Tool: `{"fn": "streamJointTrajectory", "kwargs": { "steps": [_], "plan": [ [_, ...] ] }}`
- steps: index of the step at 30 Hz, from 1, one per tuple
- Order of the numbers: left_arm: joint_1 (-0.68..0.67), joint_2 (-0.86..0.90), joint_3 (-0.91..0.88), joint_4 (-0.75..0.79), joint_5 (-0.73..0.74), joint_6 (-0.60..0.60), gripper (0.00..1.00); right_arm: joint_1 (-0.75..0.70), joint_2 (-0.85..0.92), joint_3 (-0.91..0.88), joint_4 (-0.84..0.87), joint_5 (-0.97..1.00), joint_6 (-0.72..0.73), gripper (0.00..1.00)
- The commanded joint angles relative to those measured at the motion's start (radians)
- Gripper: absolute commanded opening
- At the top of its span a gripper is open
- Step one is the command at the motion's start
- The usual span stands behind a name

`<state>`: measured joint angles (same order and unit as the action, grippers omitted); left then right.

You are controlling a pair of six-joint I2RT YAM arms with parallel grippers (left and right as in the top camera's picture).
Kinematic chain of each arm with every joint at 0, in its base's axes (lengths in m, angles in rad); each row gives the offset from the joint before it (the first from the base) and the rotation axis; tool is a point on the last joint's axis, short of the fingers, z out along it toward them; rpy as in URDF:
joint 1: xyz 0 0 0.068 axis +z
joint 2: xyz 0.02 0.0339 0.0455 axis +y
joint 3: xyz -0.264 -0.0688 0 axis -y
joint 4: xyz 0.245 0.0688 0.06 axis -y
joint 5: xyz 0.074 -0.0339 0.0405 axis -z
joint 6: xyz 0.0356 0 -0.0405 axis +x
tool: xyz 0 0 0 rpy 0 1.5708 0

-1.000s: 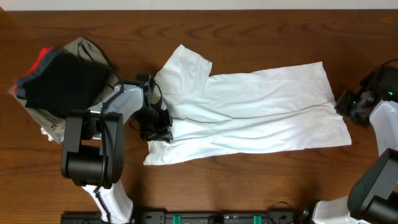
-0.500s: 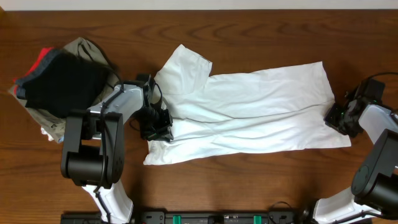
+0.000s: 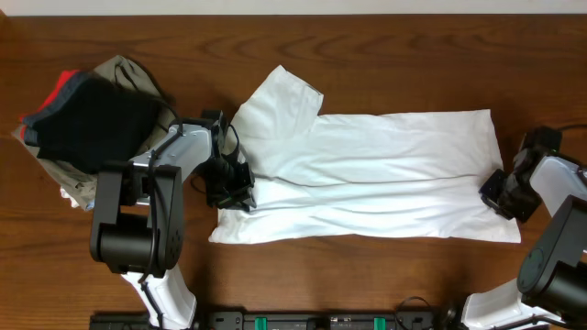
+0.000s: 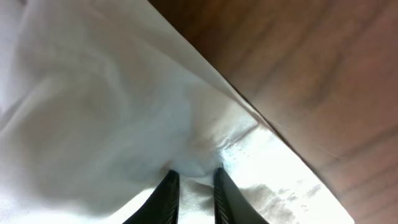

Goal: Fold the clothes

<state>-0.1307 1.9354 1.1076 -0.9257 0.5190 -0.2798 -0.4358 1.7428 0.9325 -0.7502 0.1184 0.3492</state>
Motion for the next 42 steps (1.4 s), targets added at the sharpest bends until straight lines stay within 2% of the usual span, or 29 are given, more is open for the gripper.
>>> {"fn": "streamJointTrajectory", "kwargs": {
  "steps": [1,6,12,16,19,20,21,22,25,27,32,36,42],
  "plan": [
    [0.007,0.019,-0.011,-0.052,-0.067,0.017,0.17,-0.035,0.071,-0.078,-0.032,0.12,0.033,0.18],
    [0.007,0.019,-0.01,-0.103,-0.067,0.017,0.17,-0.036,0.071,-0.077,-0.029,0.073,0.032,0.18],
    [0.007,-0.036,0.007,-0.059,-0.067,0.019,0.17,-0.032,0.037,-0.066,-0.017,-0.031,-0.018,0.13],
    [0.007,-0.166,0.058,-0.022,-0.07,0.051,0.17,-0.019,-0.085,-0.045,-0.014,-0.087,-0.025,0.14],
    [0.007,-0.283,0.076,0.064,-0.135,0.051,0.17,-0.011,-0.214,-0.027,0.009,-0.166,-0.032,0.19],
    [0.007,-0.324,0.076,0.108,-0.172,0.051,0.27,-0.008,-0.26,-0.023,0.028,-0.201,-0.048,0.22],
    [0.007,-0.353,0.076,0.149,-0.206,0.051,0.43,-0.008,-0.299,-0.022,0.046,-0.238,-0.065,0.26],
    [0.007,-0.379,0.076,0.193,-0.237,0.052,0.53,-0.008,-0.34,-0.021,0.066,-0.285,-0.083,0.29],
    [0.007,-0.412,0.076,0.345,-0.27,0.07,0.55,-0.008,-0.444,-0.021,0.084,-0.385,-0.112,0.38],
    [0.007,-0.395,0.076,0.439,-0.27,0.079,0.55,-0.008,-0.495,-0.021,0.075,-0.439,-0.139,0.43],
    [0.008,-0.267,0.082,0.63,-0.27,0.135,0.54,-0.008,-0.582,-0.021,-0.025,-0.516,-0.211,0.45],
    [0.01,-0.114,0.131,0.702,-0.27,0.195,0.54,-0.008,-0.608,-0.022,-0.108,-0.515,-0.282,0.49],
    [0.026,0.076,0.204,0.793,-0.27,0.202,0.55,-0.008,-0.608,-0.022,-0.159,-0.51,-0.304,0.5]
  ]
}}
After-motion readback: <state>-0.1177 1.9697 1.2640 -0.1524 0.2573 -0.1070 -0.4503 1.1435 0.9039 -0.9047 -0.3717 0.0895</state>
